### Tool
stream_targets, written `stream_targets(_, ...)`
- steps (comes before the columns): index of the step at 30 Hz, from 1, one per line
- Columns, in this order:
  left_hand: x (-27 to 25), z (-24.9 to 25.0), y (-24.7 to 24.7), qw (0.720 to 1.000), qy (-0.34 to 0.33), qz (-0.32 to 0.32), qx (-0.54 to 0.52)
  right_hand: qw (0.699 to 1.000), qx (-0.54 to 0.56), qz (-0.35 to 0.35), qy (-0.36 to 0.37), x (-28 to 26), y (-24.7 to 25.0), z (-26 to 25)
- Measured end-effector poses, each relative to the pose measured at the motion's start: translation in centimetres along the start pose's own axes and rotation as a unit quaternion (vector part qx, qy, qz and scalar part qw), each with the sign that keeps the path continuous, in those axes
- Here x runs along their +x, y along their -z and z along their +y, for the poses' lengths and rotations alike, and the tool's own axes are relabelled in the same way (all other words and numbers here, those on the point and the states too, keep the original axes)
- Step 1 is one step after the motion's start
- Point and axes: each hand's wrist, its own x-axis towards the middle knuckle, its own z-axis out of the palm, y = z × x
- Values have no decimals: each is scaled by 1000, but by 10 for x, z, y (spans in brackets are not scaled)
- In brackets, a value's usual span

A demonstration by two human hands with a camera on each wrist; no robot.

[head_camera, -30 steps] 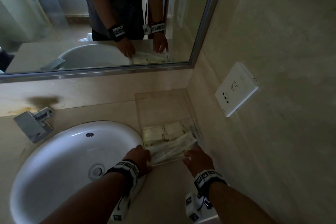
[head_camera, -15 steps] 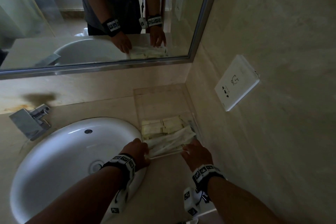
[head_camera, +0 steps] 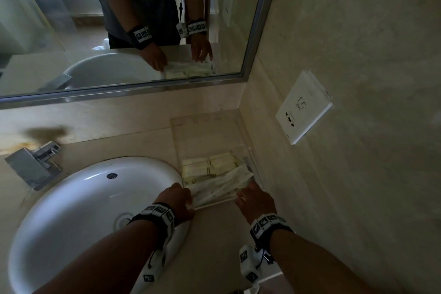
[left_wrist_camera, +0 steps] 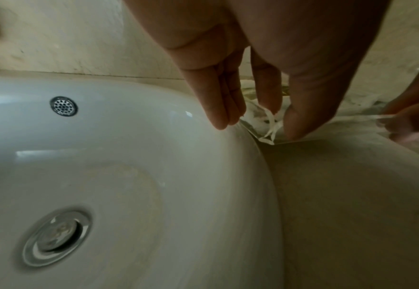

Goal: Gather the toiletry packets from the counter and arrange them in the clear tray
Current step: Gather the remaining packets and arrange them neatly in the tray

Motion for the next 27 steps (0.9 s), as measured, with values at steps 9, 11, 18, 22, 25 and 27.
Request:
stream_targets(9, 1, 0, 10, 1000, 0, 18, -8, 999, 36, -2, 8, 13, 6, -7)
stream_targets(11, 1, 0, 12, 1000, 3, 19, -8, 995, 74, -13, 61, 10, 15, -10)
stream_targets(18, 8, -4, 17, 1000, 8, 25, -12, 1000, 2, -25, 9, 22, 25, -15)
stream_targets(22, 12, -4, 22, 1000, 10, 18, -13, 998, -3, -45, 34, 28, 22, -13)
stream_targets(25, 14, -6, 25, 1000, 15, 19, -11, 998, 16, -48, 34, 31, 24, -14)
stream_targets(27, 16, -6, 27, 1000, 17, 23, -6, 998, 20, -55, 38, 34, 21, -15)
